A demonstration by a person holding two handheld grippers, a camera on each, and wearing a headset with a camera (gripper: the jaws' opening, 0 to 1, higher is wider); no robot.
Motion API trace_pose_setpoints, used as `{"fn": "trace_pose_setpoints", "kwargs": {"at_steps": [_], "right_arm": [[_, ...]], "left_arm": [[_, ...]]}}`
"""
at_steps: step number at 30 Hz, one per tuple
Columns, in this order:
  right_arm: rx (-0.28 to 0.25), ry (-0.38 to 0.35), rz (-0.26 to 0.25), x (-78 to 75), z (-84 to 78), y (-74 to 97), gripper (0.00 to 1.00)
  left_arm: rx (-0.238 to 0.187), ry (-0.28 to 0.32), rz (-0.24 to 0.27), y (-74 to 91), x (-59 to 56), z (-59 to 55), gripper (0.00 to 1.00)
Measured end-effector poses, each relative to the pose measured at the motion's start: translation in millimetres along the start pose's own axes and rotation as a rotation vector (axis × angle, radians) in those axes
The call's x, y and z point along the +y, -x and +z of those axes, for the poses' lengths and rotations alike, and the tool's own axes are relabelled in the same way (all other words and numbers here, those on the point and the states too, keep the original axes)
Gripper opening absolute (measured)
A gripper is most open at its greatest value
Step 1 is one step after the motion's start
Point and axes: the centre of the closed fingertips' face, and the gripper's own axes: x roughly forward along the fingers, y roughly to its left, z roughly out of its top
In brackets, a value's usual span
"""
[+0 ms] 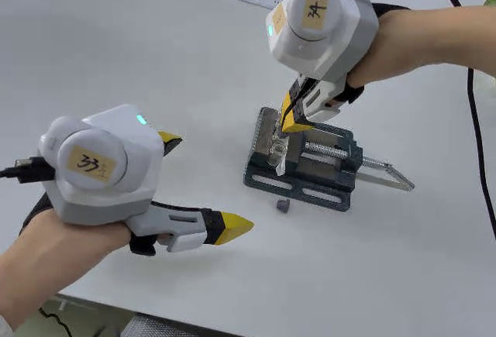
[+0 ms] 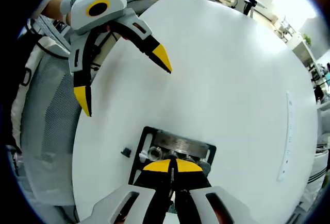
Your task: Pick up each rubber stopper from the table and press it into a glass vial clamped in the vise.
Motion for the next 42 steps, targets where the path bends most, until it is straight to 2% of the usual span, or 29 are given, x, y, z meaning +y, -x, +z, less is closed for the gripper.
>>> {"fn": "trace_pose_setpoints", "kwargs": {"at_steps": [10,13,14,15,17,22,24,26,27,30,34,37,42], "right_arm": [[-0.030,-0.019,-0.003,-0.4,0.7,-0.4,0.00],[-0.039,-0.014,-0.015,-1.8,0.4,0.6,0.01],[-0.043,-0.018,-0.014,-0.9,-0.2,1.9,0.02],[-0.052,-0.032,0.009,3.7,0.3,2.0,0.04],[-0.053,-0.027,-0.010,0.7,-2.1,1.3,0.09],[-0.082,-0.046,0.015,13.2,-2.6,2.2,0.15],[-0.098,-0.045,0.007,14.6,-2.9,2.7,0.17],[-0.129,-0.065,0.006,16.8,-0.4,3.7,0.23],[-0.161,-0.086,0.008,18.3,2.6,4.7,0.26],[-0.186,-0.102,-0.003,19.9,1.2,7.0,0.32],[-0.242,-0.139,-0.031,22.0,2.8,12.3,0.46],[-0.278,-0.168,-0.049,25.1,3.4,15.1,0.55],[-0.301,-0.198,-0.074,32.2,1.0,13.7,0.68]], "left_arm": [[0.001,-0.003,0.003,2.2,3.8,-1.8,0.89],[0.003,-0.003,0.002,3.3,0.5,0.0,0.89],[0.004,-0.003,0.002,3.4,0.5,-0.6,0.89],[0.004,-0.002,0.002,3.4,0.9,-1.0,0.89],[0.003,-0.002,0.002,3.8,0.0,-0.3,0.89],[0.004,-0.002,0.001,3.5,0.5,-1.0,0.90],[0.003,-0.001,0.001,3.4,1.8,-1.1,0.90],[0.003,-0.001,0.002,3.7,1.2,-0.7,0.90],[0.003,-0.002,0.002,3.7,1.2,-0.5,0.90],[0.001,-0.002,0.004,4.2,2.5,-0.9,0.90],[-0.001,-0.001,0.007,4.7,5.8,-1.3,0.90],[-0.010,0.008,0.016,6.4,6.2,2.7,0.90],[-0.012,0.000,0.022,8.0,10.0,3.8,0.90]]}}
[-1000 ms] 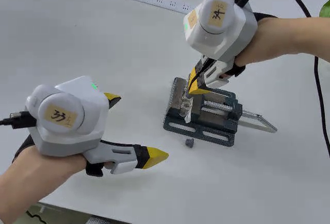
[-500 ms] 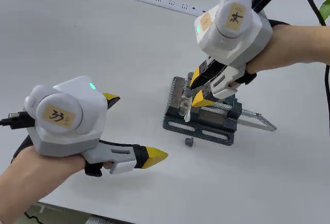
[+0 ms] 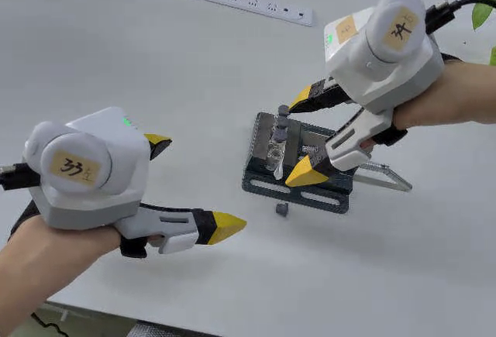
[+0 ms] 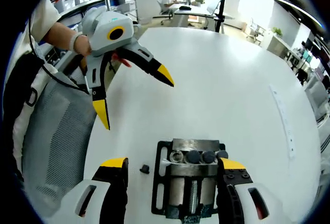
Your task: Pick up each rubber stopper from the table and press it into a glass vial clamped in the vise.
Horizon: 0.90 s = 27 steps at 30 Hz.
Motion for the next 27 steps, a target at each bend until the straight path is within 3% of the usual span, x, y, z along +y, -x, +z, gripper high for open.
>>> {"fn": "trace_pose_setpoints", "kwargs": {"at_steps": [4,8,22,23,24,27], "right_arm": [[-0.024,-0.021,-0.013,5.3,-4.6,-1.2,0.77],[-0.027,-0.035,-0.019,9.9,-10.2,-0.3,0.78],[-0.110,-0.112,-0.062,26.4,-21.0,2.1,0.71],[-0.117,-0.121,-0.056,28.6,-21.6,1.7,0.69],[-0.128,-0.133,-0.054,30.4,-22.8,1.2,0.68],[-0.134,-0.136,-0.067,32.8,-28.0,1.3,0.67]], "left_arm": [[-0.003,-0.006,-0.001,1.2,0.0,1.9,0.90],[0.000,-0.015,-0.002,2.3,-1.2,3.0,0.90],[0.003,-0.039,-0.005,9.0,-4.3,10.5,0.90],[-0.003,-0.026,-0.008,9.5,-4.8,11.7,0.90],[-0.025,0.035,-0.018,10.2,-6.9,15.2,0.90],[-0.024,0.018,-0.001,13.4,-2.2,15.5,0.90]]}}
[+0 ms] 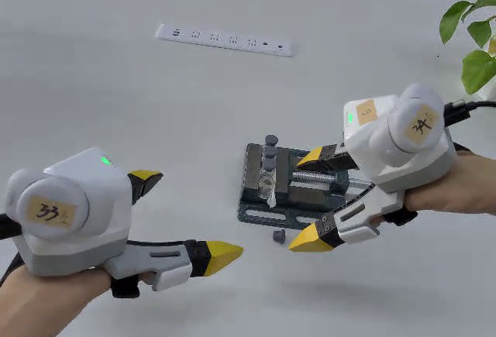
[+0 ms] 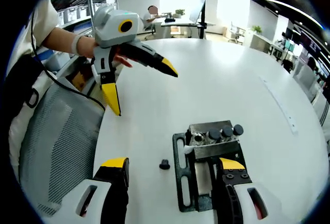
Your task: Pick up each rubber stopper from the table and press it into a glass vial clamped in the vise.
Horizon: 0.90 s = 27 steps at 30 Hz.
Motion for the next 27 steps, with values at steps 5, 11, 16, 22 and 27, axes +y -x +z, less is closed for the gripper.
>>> {"fn": "trace_pose_setpoints", "kwargs": {"at_steps": [5,11,16,22,27], "right_arm": [[-0.024,-0.026,-0.015,5.5,-6.7,-2.4,0.63],[-0.059,-0.024,-0.038,11.3,-9.6,-12.2,0.55],[-0.071,-0.022,-0.044,16.7,-13.4,-20.0,0.49],[-0.087,-0.010,-0.075,15.1,-17.6,-28.3,0.36],[-0.088,0.017,-0.086,16.3,-20.6,-35.4,0.25]], "left_arm": [[0.003,-0.005,0.007,5.1,3.0,1.2,0.90],[0.013,-0.017,0.009,7.9,5.8,-0.5,0.90],[0.011,-0.019,0.011,8.1,4.1,1.1,0.90],[0.016,-0.017,0.009,8.4,2.1,-2.1,0.90],[0.019,-0.012,0.008,8.6,0.8,-3.8,0.90]]}}
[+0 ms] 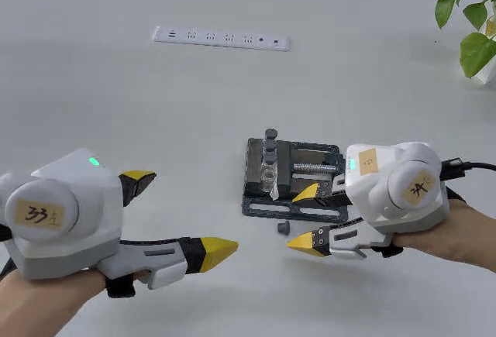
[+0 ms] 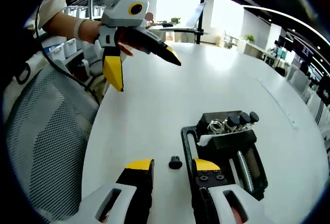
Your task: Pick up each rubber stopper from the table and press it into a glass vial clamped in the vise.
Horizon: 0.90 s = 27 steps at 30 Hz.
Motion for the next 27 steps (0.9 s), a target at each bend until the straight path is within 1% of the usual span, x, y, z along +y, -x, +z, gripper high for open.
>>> {"fn": "trace_pose_setpoints", "kwargs": {"at_steps": [9,14,17,19,23,27], "right_arm": [[0.027,0.027,-0.004,-0.8,-7.4,-6.1,0.19],[0.026,0.028,-0.009,-3.5,-8.5,-9.6,0.15],[0.026,0.032,-0.003,-1.1,-8.0,-12.6,0.13],[0.030,0.040,-0.004,-0.4,-8.9,-14.7,0.12],[0.030,0.042,-0.010,-2.2,-9.4,-14.5,0.11],[0.034,0.044,-0.012,-3.4,-11.1,-14.1,0.11]], "left_arm": [[0.002,0.006,-0.004,-0.3,0.6,-2.5,0.90],[0.004,0.007,-0.001,0.7,-0.3,-3.0,0.90],[0.005,0.008,-0.002,0.9,0.1,-3.8,0.90],[0.008,0.006,-0.003,0.9,-1.9,-3.8,0.90],[0.013,0.001,-0.006,0.3,1.5,-6.5,0.90],[0.014,-0.002,-0.011,-0.1,0.2,-6.1,0.90]]}}
